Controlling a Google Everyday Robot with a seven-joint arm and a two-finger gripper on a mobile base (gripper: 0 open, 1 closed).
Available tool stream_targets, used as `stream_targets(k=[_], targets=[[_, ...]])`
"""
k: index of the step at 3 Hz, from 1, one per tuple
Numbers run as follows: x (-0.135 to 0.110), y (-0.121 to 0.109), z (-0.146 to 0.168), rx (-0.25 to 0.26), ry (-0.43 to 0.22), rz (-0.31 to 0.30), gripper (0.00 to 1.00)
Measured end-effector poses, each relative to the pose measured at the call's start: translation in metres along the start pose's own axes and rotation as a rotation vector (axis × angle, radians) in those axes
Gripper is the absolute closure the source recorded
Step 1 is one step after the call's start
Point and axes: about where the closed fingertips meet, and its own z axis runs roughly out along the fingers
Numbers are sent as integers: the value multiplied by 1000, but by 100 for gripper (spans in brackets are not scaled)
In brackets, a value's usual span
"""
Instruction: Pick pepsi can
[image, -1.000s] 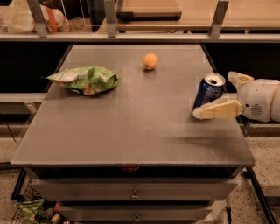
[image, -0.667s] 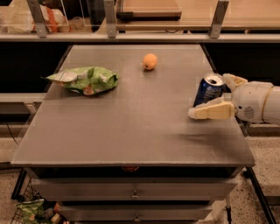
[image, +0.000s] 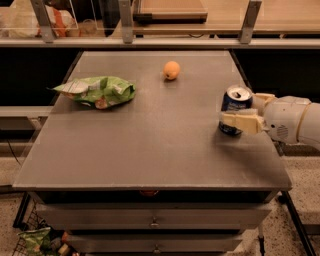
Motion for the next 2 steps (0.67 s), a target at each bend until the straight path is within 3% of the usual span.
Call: stream_targets(k=[2], targets=[[-11,-7,-8,-4,-30,18,92]])
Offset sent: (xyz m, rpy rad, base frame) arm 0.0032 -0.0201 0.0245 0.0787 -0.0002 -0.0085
